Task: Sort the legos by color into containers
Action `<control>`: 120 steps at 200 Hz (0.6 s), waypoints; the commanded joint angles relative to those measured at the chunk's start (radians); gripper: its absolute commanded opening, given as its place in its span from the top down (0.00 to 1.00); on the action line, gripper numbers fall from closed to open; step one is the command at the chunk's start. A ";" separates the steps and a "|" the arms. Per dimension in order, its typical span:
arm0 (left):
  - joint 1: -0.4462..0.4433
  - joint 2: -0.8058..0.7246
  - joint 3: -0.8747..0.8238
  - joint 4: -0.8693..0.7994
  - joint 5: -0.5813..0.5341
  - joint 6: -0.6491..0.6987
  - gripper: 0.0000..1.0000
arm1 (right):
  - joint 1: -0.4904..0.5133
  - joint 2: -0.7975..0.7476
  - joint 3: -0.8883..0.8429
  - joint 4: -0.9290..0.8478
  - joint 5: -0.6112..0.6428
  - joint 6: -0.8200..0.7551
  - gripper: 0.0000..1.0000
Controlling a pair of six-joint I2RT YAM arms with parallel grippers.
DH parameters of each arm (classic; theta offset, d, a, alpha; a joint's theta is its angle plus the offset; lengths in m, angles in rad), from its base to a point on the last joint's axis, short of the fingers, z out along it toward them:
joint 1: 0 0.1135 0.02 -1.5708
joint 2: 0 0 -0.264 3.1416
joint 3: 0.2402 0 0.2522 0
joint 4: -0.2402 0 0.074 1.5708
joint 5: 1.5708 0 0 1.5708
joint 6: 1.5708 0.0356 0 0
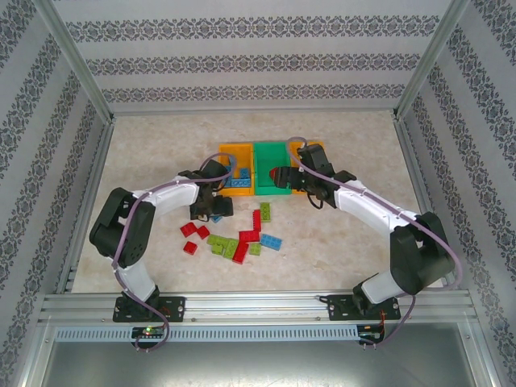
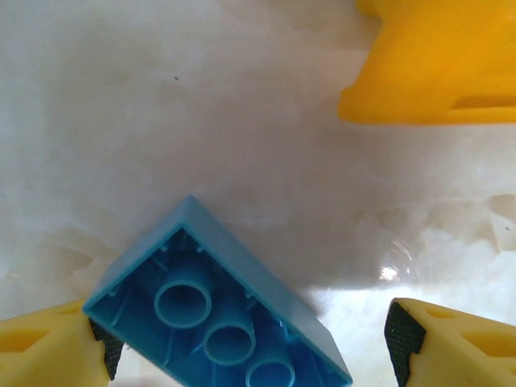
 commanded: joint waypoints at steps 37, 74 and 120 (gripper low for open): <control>-0.013 0.047 0.063 -0.024 -0.043 -0.005 0.28 | -0.038 -0.078 -0.060 0.036 -0.025 -0.004 0.07; -0.013 0.071 0.080 -0.056 -0.056 0.042 0.42 | -0.039 -0.101 -0.071 0.029 -0.020 -0.009 0.07; -0.013 0.064 0.062 -0.075 -0.073 0.087 0.60 | -0.055 -0.133 -0.085 -0.002 -0.003 -0.022 0.07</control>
